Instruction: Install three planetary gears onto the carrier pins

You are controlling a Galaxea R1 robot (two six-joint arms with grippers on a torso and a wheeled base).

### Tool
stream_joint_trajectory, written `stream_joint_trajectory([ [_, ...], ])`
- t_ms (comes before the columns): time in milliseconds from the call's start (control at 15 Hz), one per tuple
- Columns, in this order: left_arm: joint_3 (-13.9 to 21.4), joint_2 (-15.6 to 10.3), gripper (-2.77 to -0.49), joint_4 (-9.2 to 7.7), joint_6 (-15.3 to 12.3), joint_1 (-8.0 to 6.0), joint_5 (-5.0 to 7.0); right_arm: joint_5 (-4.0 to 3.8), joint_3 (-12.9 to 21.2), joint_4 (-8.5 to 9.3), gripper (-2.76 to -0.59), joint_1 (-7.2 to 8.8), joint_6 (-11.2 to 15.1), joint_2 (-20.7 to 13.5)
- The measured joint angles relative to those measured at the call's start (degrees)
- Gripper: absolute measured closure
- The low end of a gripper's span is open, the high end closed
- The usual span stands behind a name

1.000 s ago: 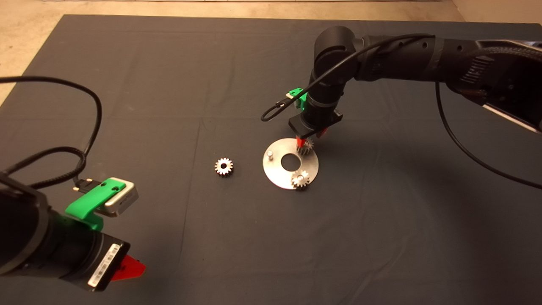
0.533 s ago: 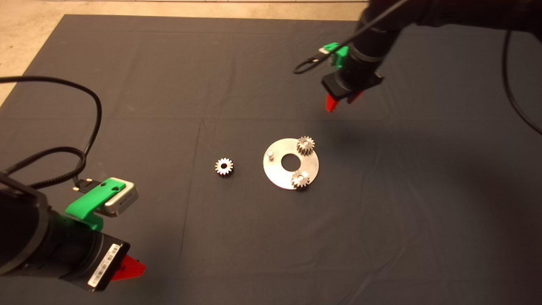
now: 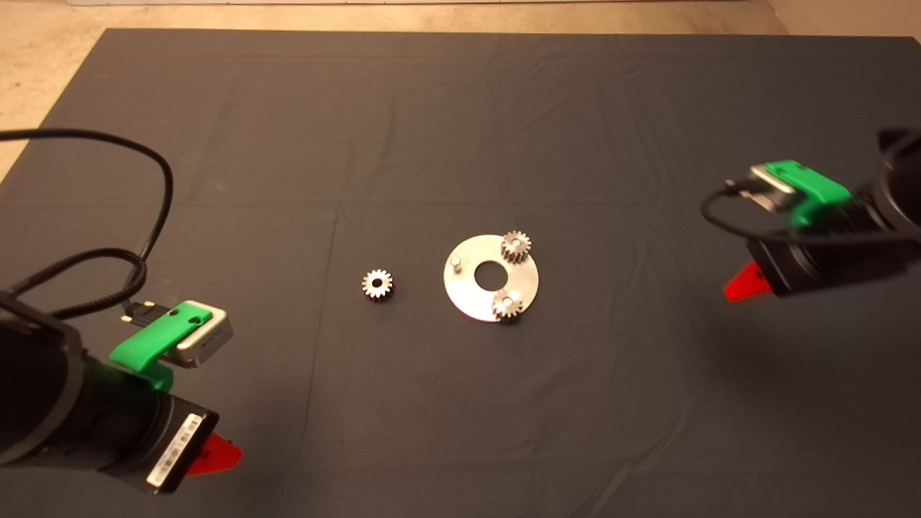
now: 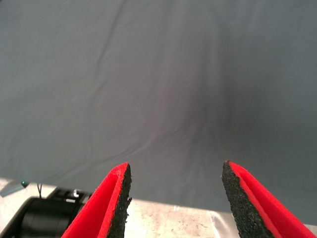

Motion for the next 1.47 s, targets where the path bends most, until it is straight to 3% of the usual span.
stream_joint_trajectory([
  [200,0.00,2.20,-1.89,-0.04,-0.01,-0.11,1.00,0.89,1.89,0.01,-1.34,0.96,2.36,-0.79],
  [467,-2.14,10.77,-1.89,0.00,1.32,-0.13,0.52,0.48,4.28,0.11,-1.34,-0.50,3.89,-3.19],
  [600,-4.31,12.18,-1.89,0.00,2.61,-0.13,0.63,0.51,4.62,0.11,-1.34,-0.66,4.30,-4.00],
  [733,-7.71,15.13,-1.89,0.05,5.95,-0.12,0.89,0.60,4.87,0.12,-1.34,-0.85,4.49,-4.77],
  [867,-12.89,18.80,-1.89,1.14,10.38,-0.11,0.74,0.60,5.01,0.12,-1.34,-0.99,4.67,-4.98],
  [1133,-17.81,19.85,-1.89,5.48,14.34,0.22,0.72,0.59,5.06,0.12,-1.34,-1.27,4.69,-5.20],
  [1200,-18.33,19.98,-1.89,7.67,14.63,1.30,0.86,0.63,5.07,0.12,-1.34,-1.24,4.69,-5.20],
  [1333,-19.57,20.86,-1.89,13.94,15.02,5.57,0.83,0.50,5.12,0.12,-1.34,-1.27,4.69,-5.20],
  [1400,-20.06,21.69,-1.89,16.10,15.26,7.44,0.75,0.46,5.12,0.12,-1.34,-1.27,4.69,-4.97],
  [1467,-20.37,22.14,-1.89,16.98,15.40,8.29,0.63,0.49,5.17,0.14,-1.34,-1.27,4.69,-4.74],
])
